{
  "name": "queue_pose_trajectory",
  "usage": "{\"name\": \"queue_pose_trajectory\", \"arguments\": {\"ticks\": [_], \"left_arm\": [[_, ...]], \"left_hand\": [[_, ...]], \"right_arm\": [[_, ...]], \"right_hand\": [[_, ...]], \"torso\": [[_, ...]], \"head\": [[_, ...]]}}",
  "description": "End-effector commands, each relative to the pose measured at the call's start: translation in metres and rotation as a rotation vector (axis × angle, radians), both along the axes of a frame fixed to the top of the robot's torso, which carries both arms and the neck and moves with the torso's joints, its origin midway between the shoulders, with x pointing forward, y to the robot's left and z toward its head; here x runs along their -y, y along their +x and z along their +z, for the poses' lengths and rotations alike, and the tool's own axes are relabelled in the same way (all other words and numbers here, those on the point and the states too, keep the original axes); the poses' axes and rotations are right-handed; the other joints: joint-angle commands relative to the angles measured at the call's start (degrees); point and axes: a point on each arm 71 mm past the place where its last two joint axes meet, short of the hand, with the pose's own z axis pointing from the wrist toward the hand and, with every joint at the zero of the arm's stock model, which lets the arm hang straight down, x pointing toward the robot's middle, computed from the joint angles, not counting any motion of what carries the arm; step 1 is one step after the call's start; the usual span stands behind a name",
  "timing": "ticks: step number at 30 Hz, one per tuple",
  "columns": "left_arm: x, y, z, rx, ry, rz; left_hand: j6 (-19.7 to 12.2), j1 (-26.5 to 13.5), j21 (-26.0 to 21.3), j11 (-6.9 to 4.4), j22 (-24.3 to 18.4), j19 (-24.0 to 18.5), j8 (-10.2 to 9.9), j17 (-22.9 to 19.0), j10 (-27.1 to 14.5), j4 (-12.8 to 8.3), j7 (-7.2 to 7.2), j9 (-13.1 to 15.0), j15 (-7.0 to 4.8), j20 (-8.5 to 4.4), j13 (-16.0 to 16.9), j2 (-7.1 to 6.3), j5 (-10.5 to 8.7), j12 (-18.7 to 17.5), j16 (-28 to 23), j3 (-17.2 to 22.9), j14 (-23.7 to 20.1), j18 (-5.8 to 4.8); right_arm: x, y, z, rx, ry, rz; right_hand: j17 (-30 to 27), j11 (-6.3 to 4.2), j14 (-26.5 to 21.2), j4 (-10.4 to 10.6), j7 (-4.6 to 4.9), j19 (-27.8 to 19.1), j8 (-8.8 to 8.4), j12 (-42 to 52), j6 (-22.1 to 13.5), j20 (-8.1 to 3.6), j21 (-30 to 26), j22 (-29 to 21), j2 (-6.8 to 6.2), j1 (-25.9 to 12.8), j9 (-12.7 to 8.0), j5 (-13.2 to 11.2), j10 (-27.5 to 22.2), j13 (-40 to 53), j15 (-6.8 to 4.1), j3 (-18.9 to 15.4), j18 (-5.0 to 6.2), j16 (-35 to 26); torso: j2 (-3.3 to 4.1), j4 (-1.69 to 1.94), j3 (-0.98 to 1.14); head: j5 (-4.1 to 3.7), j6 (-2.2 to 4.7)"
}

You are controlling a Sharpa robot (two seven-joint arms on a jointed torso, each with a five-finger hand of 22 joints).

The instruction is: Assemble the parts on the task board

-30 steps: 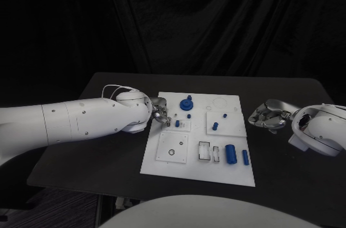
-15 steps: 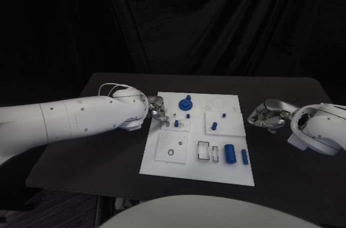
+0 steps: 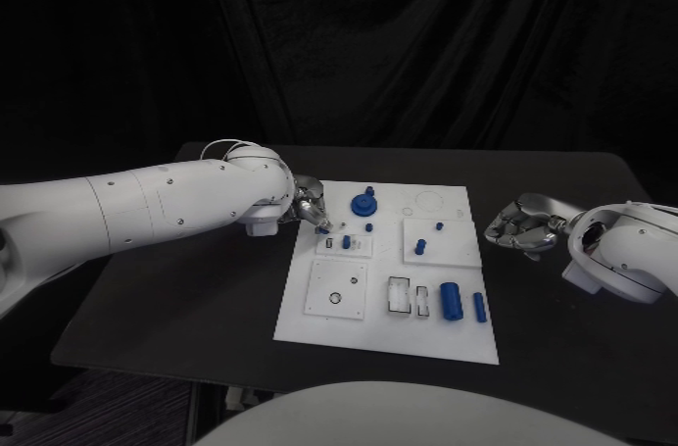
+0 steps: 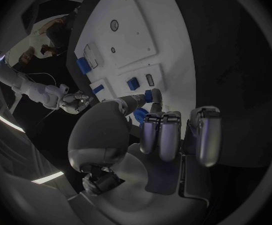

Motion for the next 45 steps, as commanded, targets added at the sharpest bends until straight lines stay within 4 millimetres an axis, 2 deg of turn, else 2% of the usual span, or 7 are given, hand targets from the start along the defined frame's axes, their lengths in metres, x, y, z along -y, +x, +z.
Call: {"name": "queue_pose_trajectory", "arguments": {"ticks": [1,2,8,12,19,28,45], "left_arm": [[0.003,-0.004,-0.003,-0.106,0.035,-0.035],[0.003,-0.003,-0.003,-0.112,0.043,-0.037],[0.007,-0.002,-0.004,-0.133,0.076,-0.041],[0.009,-0.001,-0.005,-0.139,0.095,-0.037],[0.012,0.001,-0.006,-0.140,0.118,-0.026],[0.019,0.002,-0.005,-0.128,0.113,-0.025],[0.023,0.001,-0.008,-0.138,0.126,-0.031]], "left_hand": [[0.2,-0.4,-0.3,-0.22,13.1,3.0,-0.3,15.1,6.1,-1.2,0.24,-0.2,-0.14,-0.11,15.1,0.26,-0.32,0.2,0.1,1.3,5.9,0.69],[0.2,-0.5,-0.3,-0.21,13.1,3.0,-0.3,15.1,6.1,-1.2,0.25,-0.2,-0.14,-0.11,15.1,0.27,-0.32,0.2,0.1,1.3,5.9,0.69],[0.2,-0.5,-0.3,-0.20,13.1,3.0,-0.4,15.1,6.1,-1.3,0.23,-0.2,-0.11,-0.08,15.1,0.38,-0.19,0.2,0.1,1.2,5.9,0.69],[0.2,-0.4,-0.4,-0.20,13.1,2.9,-0.4,15.1,6.1,-1.3,0.23,-0.3,-0.11,-0.08,15.1,0.43,-0.11,0.2,0.1,1.2,5.9,0.70],[0.3,-0.9,-0.3,-0.08,13.1,3.0,-0.7,15.1,6.1,-1.3,0.38,-0.5,-0.02,0.00,15.1,1.00,0.94,0.2,0.1,0.0,5.9,0.68],[0.2,-1.0,-0.3,-0.04,13.1,3.0,-0.9,15.1,6.1,-1.3,0.43,-0.5,0.01,0.03,15.1,1.35,1.32,0.2,0.1,-0.5,5.9,0.67],[0.1,-0.8,-0.3,0.02,13.1,2.9,-1.1,15.1,6.1,-1.7,0.48,-0.6,0.07,0.10,15.1,2.02,1.40,0.2,0.1,-2.2,5.9,0.69]], "right_arm": [[0.001,0.000,-0.002,-0.008,-0.013,-0.010],[0.001,0.000,-0.002,-0.007,-0.013,-0.010],[0.001,0.000,-0.002,-0.008,-0.013,-0.009],[0.000,0.000,-0.002,-0.009,-0.013,-0.008],[-0.001,-0.001,-0.002,-0.011,-0.013,-0.004],[-0.001,-0.001,-0.002,-0.014,-0.013,-0.002],[-0.002,-0.002,-0.002,-0.016,-0.012,0.000]], "right_hand": [[0.0,-0.10,-0.3,0.0,-0.01,-0.3,-0.03,-0.2,-0.2,0.10,-0.2,-0.1,0.00,0.6,-0.1,0.4,-0.4,0.0,0.03,0.4,1.18,-0.2],[0.0,-0.10,-0.3,0.0,-0.01,-0.3,-0.03,-0.2,-0.2,0.10,-0.2,-0.1,0.00,0.6,-0.1,0.4,-0.4,0.0,0.03,0.4,1.18,-0.2],[0.0,-0.10,-0.3,-0.1,-0.01,-0.3,-0.02,-0.1,-0.2,0.11,-0.2,-0.1,0.07,0.7,-0.1,0.4,-0.4,0.0,0.04,0.5,1.18,-0.1],[0.0,-0.10,-0.3,-0.1,-0.01,-0.3,-0.02,-0.1,-0.2,0.11,-0.2,-0.1,0.07,0.7,-0.1,0.4,-0.4,0.0,0.04,0.5,1.18,-0.1],[0.0,-0.10,-0.4,-0.1,0.00,-0.3,-0.02,-0.2,-0.2,0.11,-0.3,-0.1,0.06,0.7,-0.1,0.4,-0.4,-0.1,0.04,0.5,1.19,-0.2],[0.0,-0.10,-0.4,-0.1,0.00,-0.3,-0.02,-0.2,-0.2,0.11,-0.3,-0.1,0.06,0.7,-0.1,0.4,-0.4,-0.1,0.04,0.5,1.19,-0.2],[0.0,-0.10,-0.4,-0.1,0.00,-0.3,-0.02,-0.2,-0.2,0.11,-0.3,-0.1,0.06,0.7,-0.1,0.4,-0.4,-0.1,0.04,0.5,1.19,-0.2]], "torso": [[-0.08,-0.17,0.16],[-0.08,-0.21,0.18],[0.13,0.13,-0.01],[0.12,-0.06,0.05],[0.27,-0.01,-0.12],[0.30,0.15,-0.07],[0.20,0.06,-0.02]], "head": [[0.06,-0.01],[0.08,-0.01],[-0.18,-0.01],[0.16,-0.01],[0.25,-0.01],[0.16,-0.01],[0.21,-0.01]]}}
